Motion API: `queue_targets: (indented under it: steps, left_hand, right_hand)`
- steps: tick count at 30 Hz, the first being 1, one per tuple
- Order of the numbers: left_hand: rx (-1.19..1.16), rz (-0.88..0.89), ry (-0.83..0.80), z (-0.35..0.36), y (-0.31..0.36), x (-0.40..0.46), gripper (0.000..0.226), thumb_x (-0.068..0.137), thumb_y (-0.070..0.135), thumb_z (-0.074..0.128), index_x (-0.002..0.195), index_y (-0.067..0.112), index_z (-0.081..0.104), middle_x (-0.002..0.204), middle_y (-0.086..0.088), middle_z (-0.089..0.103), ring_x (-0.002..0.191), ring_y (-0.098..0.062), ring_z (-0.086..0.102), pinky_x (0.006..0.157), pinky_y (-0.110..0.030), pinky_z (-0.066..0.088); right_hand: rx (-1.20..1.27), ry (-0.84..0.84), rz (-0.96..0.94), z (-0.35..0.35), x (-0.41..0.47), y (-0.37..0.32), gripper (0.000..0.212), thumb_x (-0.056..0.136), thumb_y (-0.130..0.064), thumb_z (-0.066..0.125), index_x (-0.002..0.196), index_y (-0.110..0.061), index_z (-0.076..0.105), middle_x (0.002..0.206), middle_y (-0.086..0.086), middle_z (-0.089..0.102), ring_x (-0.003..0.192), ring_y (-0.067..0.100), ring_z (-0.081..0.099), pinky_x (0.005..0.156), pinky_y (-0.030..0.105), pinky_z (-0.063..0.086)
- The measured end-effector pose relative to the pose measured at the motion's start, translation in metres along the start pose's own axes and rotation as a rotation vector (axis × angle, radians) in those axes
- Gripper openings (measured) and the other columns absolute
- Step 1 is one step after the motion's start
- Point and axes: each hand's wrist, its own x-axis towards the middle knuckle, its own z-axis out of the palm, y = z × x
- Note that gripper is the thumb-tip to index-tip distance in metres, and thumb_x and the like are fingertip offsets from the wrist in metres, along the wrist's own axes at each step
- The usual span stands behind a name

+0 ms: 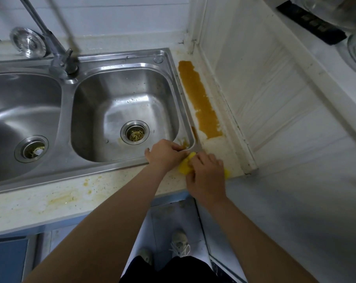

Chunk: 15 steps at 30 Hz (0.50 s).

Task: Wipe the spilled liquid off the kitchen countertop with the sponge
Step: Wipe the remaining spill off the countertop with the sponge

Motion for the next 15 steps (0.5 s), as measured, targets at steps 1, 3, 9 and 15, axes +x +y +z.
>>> queue_targets:
  steps: [1, 3, 9, 15]
  left_hand:
    - [-0.02, 0.005, -0.008, 0.0, -0.002, 0.001, 0.028, 0.084, 0.047, 0.064, 0.103, 0.029, 0.073, 0.109, 0.005, 0.069, 0.113, -0.016, 0.055, 0.109, -0.044, 0.028]
    - [-0.088, 0.019, -0.018, 0.0, -0.007, 0.003, 0.028, 0.083, 0.041, 0.068, 0.104, 0.024, 0.074, 0.111, 0.002, 0.07, 0.112, -0.018, 0.057, 0.104, -0.04, 0.038]
    - [-0.226, 0.045, 0.013, -0.002, -0.013, -0.001, 0.028, 0.081, 0.023, 0.074, 0.105, 0.008, 0.073, 0.109, -0.008, 0.07, 0.107, -0.024, 0.061, 0.096, -0.037, 0.047]
    - [-0.253, 0.055, 0.005, -0.006, -0.015, -0.003, 0.028, 0.083, 0.017, 0.071, 0.109, 0.006, 0.071, 0.118, -0.008, 0.066, 0.113, -0.02, 0.058, 0.099, -0.027, 0.043]
  right_hand:
    - [-0.001, -0.007, -0.051, -0.003, 0.001, 0.005, 0.026, 0.064, -0.022, 0.036, 0.07, -0.011, 0.059, 0.074, 0.006, 0.06, 0.063, 0.025, 0.053, 0.059, 0.028, 0.035]
    - [-0.038, -0.021, 0.014, -0.009, 0.011, 0.022, 0.025, 0.068, -0.021, 0.04, 0.075, -0.011, 0.061, 0.078, 0.007, 0.06, 0.067, 0.027, 0.055, 0.061, 0.032, 0.038]
    - [-0.032, -0.019, 0.05, -0.003, -0.001, -0.002, 0.019, 0.064, -0.019, 0.044, 0.071, -0.013, 0.061, 0.079, 0.006, 0.06, 0.067, 0.027, 0.055, 0.061, 0.031, 0.036]
    - [-0.027, -0.054, 0.386, -0.024, 0.017, 0.028, 0.018, 0.072, -0.004, 0.057, 0.088, -0.004, 0.066, 0.094, 0.017, 0.06, 0.088, 0.037, 0.054, 0.07, 0.039, 0.042]
